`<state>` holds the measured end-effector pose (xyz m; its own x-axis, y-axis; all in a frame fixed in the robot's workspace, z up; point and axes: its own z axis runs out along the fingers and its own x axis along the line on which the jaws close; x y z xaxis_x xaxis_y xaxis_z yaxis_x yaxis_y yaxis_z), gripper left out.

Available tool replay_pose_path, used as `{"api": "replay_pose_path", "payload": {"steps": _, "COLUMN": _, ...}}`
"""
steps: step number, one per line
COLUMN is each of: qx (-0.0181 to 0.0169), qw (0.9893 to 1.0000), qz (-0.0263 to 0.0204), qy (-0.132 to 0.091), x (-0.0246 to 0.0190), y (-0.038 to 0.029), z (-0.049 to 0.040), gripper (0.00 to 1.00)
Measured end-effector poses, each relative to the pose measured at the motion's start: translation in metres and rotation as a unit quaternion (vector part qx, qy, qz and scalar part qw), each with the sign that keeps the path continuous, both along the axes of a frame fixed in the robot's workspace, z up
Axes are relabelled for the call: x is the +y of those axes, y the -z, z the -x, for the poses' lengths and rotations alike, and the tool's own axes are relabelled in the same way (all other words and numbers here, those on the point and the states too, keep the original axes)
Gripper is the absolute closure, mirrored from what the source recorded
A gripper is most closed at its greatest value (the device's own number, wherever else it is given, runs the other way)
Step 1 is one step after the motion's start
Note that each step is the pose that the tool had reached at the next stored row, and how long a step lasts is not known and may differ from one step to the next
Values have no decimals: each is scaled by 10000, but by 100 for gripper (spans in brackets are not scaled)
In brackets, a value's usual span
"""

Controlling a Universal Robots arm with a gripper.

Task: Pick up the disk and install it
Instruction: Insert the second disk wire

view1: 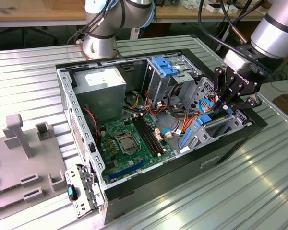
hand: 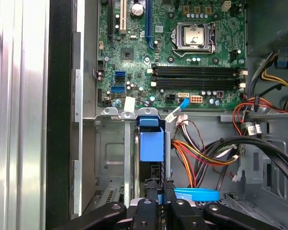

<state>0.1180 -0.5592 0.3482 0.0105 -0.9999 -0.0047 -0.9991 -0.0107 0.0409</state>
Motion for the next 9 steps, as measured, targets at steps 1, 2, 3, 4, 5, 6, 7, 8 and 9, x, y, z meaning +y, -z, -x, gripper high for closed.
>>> {"api": "replay_pose_path", "payload": {"steps": 1, "qx": 0, "qw": 10000, "qz": 0, "qy": 0, "x": 0, "y": 0, "z": 1, "gripper": 83}}
{"api": "replay_pose_path", "payload": {"steps": 2, "qx": 0, "qw": 10000, "qz": 0, "qy": 0, "x": 1, "y": 2, "z": 1, "gripper": 83}}
{"api": "replay_pose_path", "payload": {"steps": 3, "qx": 0, "qw": 10000, "qz": -1, "qy": 0, "x": 3, "y": 4, "z": 1, "gripper": 83}}
{"api": "replay_pose_path", "payload": {"steps": 4, "qx": 0, "qw": 10000, "qz": 0, "qy": 0, "x": 4, "y": 5, "z": 1, "gripper": 83}}
{"api": "replay_pose_path", "payload": {"steps": 5, "qx": 0, "qw": 10000, "qz": -1, "qy": 0, "x": 4, "y": 6, "z": 1, "gripper": 83}}
{"api": "replay_pose_path", "payload": {"steps": 6, "qx": 0, "qw": 10000, "qz": -3, "qy": 0, "x": 5, "y": 9, "z": 1, "gripper": 83}}
{"api": "replay_pose_path", "payload": {"steps": 7, "qx": 0, "qw": 10000, "qz": -8, "qy": 0, "x": 5, "y": 15, "z": 2, "gripper": 83}}
{"api": "replay_pose_path", "payload": {"steps": 8, "qx": 0, "qw": 10000, "qz": -9, "qy": 0, "x": 5, "y": 19, "z": 1, "gripper": 83}}
{"api": "replay_pose_path", "payload": {"steps": 9, "qx": 0, "qw": 10000, "qz": -10, "qy": 0, "x": 5, "y": 22, "z": 1, "gripper": 83}}
